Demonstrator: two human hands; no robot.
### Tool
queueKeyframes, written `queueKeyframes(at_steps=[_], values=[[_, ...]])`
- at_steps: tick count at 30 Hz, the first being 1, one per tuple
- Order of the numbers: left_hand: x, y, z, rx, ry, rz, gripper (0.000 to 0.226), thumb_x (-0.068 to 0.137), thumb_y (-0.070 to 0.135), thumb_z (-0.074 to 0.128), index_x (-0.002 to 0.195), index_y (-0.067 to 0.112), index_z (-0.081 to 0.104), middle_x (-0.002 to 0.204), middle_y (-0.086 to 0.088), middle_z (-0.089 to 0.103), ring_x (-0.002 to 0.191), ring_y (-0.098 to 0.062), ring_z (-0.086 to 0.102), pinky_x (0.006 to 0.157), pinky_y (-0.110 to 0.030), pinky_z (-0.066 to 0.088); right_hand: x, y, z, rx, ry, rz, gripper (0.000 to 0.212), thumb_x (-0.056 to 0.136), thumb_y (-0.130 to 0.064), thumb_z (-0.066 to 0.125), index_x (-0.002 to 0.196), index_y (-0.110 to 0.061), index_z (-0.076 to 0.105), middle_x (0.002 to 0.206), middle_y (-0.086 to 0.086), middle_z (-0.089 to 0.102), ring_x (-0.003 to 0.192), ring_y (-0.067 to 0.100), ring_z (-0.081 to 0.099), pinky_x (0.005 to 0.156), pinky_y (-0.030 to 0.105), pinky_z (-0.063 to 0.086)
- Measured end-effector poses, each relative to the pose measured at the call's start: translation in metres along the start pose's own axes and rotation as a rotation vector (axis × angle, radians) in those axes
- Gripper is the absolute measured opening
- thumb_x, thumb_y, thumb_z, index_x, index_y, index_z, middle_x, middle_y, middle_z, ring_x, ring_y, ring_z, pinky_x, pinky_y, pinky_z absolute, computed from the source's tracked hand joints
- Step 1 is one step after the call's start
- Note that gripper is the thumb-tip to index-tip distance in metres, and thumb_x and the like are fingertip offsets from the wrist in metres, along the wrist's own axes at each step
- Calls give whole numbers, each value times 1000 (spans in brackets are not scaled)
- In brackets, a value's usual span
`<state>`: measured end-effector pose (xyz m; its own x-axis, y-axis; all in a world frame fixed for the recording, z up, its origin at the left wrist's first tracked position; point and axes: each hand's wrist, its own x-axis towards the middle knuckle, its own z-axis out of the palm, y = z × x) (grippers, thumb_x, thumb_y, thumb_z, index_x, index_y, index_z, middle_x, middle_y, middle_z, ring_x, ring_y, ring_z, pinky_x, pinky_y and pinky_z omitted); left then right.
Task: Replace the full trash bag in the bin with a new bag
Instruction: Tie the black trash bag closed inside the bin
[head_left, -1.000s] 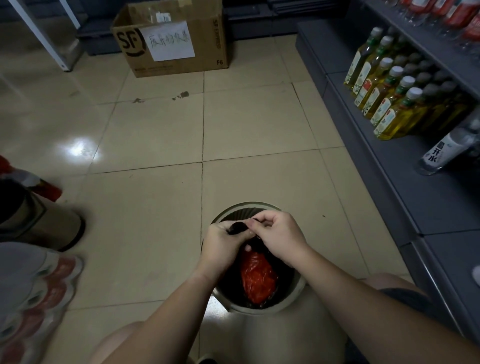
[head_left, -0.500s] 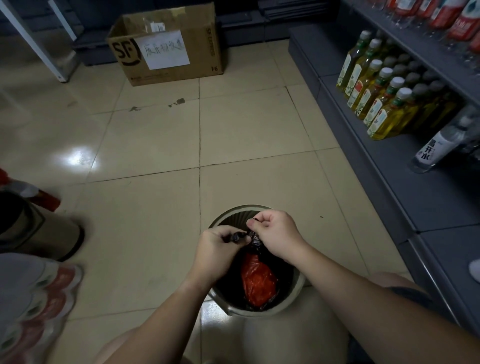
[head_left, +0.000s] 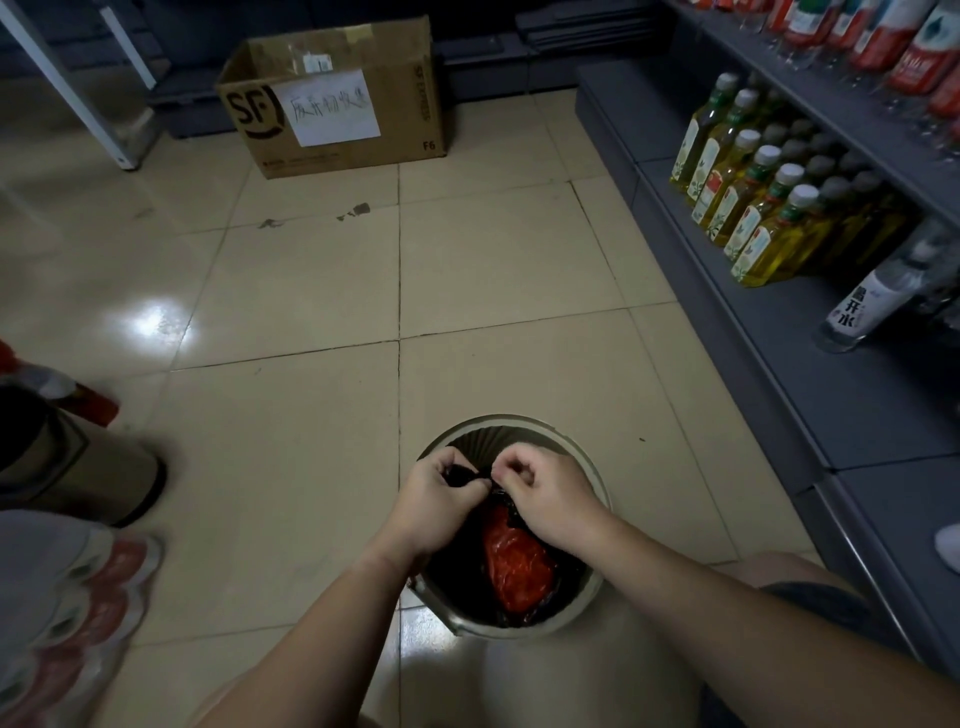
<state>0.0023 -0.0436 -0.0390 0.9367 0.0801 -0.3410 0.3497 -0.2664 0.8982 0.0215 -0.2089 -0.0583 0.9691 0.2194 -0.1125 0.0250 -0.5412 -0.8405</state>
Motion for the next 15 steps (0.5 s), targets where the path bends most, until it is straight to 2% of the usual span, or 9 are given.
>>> queueKeyframes(at_steps=[2,4,5,8,9,12,14,15], values=[[1,1,0,-12,7,-20,14,82,3,74,81,8,61,71,-9,61,67,-20,55,62,-34,45,-8,3,-1,-100,-68,-81,34,84,-43,63,111,-26,74,115,-8,69,103,2,62,94,16,42],[2,2,0,12,0,-17,13,83,2,72,84,8,61,73,-9,62,70,-20,57,64,-33,47,-11,6,-2,-179,-148,-153,51,79,-46,66,121,-19,70,124,-1,67,116,11,58,103,19,37],[2,2,0,36,-7,-12,12,83,3,72,87,7,62,78,-10,64,73,-20,59,68,-35,50,-11,6,-1,-209,-179,-169,49,78,-42,68,120,-18,69,121,1,68,114,14,58,102,21,39],[2,3,-2,107,-31,8,19,84,6,73,103,8,68,100,-10,73,91,-22,68,89,-40,55,-6,3,2,-200,-204,-143,27,81,-24,67,107,-17,70,109,3,68,104,20,62,93,29,47],[2,4,-3,161,-35,27,17,86,10,72,103,10,71,101,-7,74,95,-20,70,91,-38,55,-4,2,3,-176,-201,-128,23,83,-19,66,105,-17,70,107,4,68,103,20,62,91,29,47],[2,5,-3,395,-47,112,10,91,20,68,96,17,75,94,3,76,89,-12,69,80,-25,53,1,1,2,-127,-212,-79,19,86,-11,67,103,-16,74,106,3,72,100,15,63,89,24,45],[1,5,-1,529,-39,132,11,93,20,63,95,17,74,92,3,75,86,-12,67,71,-18,48,5,0,0,-107,-245,-12,14,86,-13,68,91,-25,74,93,-5,73,90,11,63,77,21,44],[2,4,0,575,-32,138,11,93,18,62,93,17,73,92,1,75,86,-15,67,69,-20,46,7,-1,-1,-99,-264,26,17,85,-14,67,82,-31,71,82,-11,70,80,7,62,70,18,42]])
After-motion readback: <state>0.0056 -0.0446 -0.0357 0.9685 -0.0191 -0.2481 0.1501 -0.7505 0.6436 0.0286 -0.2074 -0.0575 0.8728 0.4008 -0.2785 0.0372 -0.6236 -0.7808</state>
